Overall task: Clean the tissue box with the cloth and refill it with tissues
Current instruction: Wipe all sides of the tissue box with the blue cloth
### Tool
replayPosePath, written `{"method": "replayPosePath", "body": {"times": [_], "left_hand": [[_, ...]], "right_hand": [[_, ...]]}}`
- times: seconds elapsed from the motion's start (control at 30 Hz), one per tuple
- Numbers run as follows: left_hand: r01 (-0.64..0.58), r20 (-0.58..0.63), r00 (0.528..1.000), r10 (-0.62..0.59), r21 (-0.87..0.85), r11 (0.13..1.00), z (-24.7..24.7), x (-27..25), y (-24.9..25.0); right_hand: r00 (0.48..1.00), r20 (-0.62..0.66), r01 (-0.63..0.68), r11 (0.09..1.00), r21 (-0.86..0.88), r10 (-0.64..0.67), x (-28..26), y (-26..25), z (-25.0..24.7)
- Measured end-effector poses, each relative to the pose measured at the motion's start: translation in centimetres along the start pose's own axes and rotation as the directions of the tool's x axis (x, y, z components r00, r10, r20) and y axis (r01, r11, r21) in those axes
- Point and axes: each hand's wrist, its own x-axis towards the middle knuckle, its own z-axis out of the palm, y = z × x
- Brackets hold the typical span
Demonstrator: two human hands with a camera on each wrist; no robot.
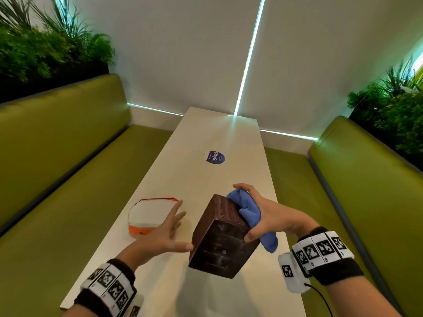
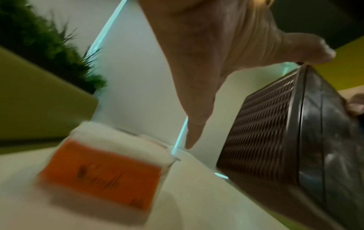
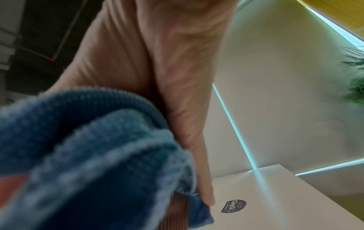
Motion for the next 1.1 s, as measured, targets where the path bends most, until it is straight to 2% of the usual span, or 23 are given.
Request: {"method": "replayPosePath", "body": {"times": [0.07,0.17,0.23,0.3,0.37,0.43,0.47,0.53,0.6,0.77,0.9,1.1], "left_hand": [[-0.043,0.027,0.999,0.04,0.127,0.991,1.1,0.9,1.9],[-0.091,0.091,0.993,0.076,0.171,0.981,2.7,2.2,4.1],[-0.113,0.032,0.993,0.11,0.152,0.982,2.9,2.8,4.1],[-0.117,-0.051,0.991,0.124,0.132,0.984,2.9,3.1,3.7],[-0.106,-0.128,0.984,0.122,0.124,0.987,3.1,3.3,3.2],[-0.122,-0.194,0.97,0.148,0.139,0.983,3.9,3.4,3.2],[-0.136,-0.213,0.963,0.165,0.145,0.98,4.3,3.5,3.2],[-0.174,-0.236,0.951,0.198,0.118,0.978,5.0,3.8,3.1],[-0.199,-0.262,0.943,0.207,0.059,0.978,5.2,3.8,3.2],[-0.218,-0.266,0.938,0.222,0.044,0.975,5.1,3.4,3.5],[-0.216,-0.274,0.938,0.214,0.024,0.976,5.5,3.5,3.2],[-0.158,-0.289,0.944,0.162,0.035,0.987,4.8,3.1,3.0]], "right_hand": [[1.0,0.024,0.004,0.999,-0.035,-0.003,0.4,-0.2,0.3],[1.0,0.025,0.016,0.998,-0.069,-0.015,1.1,-0.4,0.7],[1.0,0.0,0.004,0.998,-0.068,-0.004,1.2,-0.2,0.5],[0.997,-0.08,-0.025,0.999,-0.043,0.022,0.8,-0.2,-0.1],[0.97,-0.242,-0.026,0.992,-0.121,-0.004,0.5,-0.3,-1.0],[0.909,-0.402,0.027,0.975,-0.219,-0.116,0.8,-1.0,-0.9],[0.891,-0.419,0.069,0.965,-0.252,-0.173,1.2,-1.4,-0.3],[0.916,-0.347,0.092,0.949,-0.3,-0.199,2.4,-2.1,1.9],[0.951,-0.283,0.034,0.95,-0.31,-0.127,3.5,-2.1,4.0],[0.967,-0.248,0.004,0.978,-0.206,-0.057,3.4,-1.9,4.1],[0.978,-0.175,0.043,0.934,-0.354,-0.111,3.7,-2.5,4.7],[0.956,-0.267,0.071,0.978,-0.199,-0.123,2.7,0.1,2.5]]}}
